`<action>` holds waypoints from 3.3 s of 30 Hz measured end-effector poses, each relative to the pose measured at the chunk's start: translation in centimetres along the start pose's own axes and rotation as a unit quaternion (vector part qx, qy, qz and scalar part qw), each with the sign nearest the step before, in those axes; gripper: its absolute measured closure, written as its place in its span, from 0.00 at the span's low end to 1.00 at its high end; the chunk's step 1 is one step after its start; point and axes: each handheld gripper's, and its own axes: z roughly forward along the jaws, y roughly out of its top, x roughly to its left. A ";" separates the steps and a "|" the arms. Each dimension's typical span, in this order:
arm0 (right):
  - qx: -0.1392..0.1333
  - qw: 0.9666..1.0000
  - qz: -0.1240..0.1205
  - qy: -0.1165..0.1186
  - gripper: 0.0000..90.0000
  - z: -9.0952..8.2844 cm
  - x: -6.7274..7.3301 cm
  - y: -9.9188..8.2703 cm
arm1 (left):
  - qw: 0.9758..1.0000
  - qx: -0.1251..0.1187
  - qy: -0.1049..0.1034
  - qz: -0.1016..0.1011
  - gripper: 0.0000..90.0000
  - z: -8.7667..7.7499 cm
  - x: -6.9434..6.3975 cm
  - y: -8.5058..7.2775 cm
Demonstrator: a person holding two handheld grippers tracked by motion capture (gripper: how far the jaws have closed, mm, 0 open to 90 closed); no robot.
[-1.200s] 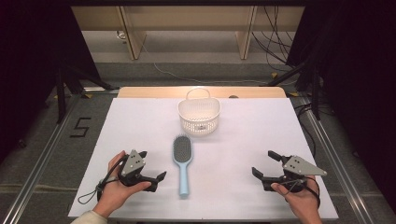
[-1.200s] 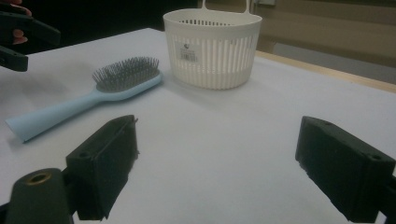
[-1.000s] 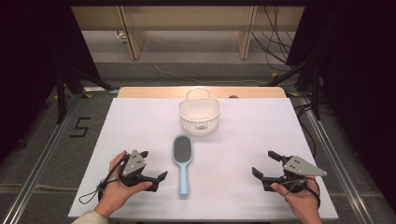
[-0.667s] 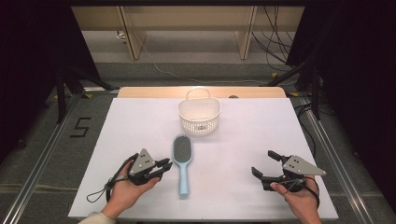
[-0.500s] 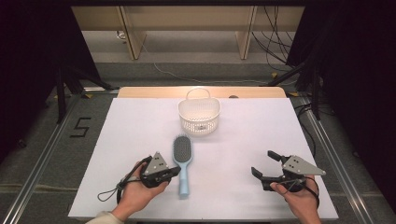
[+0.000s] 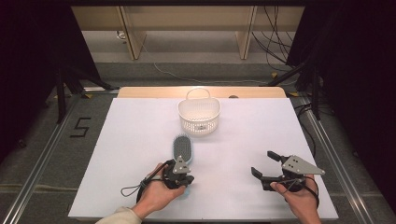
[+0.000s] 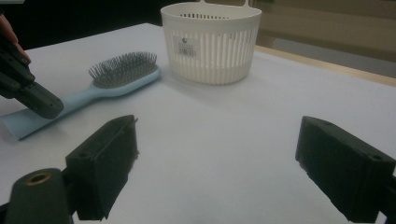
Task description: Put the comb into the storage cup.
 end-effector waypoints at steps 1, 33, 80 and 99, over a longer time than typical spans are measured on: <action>0.001 1.000 0.000 0.000 0.15 0.0 0.0 0.0 | 1.000 0.002 -0.001 0.000 1.00 0.1 0.0 0.0; 0.005 1.000 0.002 0.004 0.16 -0.1 0.0 -0.1 | 0.995 0.100 0.008 -0.008 1.00 0.6 0.5 0.8; 0.002 1.000 0.003 0.008 0.17 -0.2 -0.1 0.0 | 0.986 0.149 0.036 -0.072 1.00 -2.8 5.0 -2.0; 0.000 1.000 0.005 0.007 0.17 -0.3 -0.2 0.0 | 0.988 0.137 0.026 -0.073 0.96 -3.3 5.2 -1.5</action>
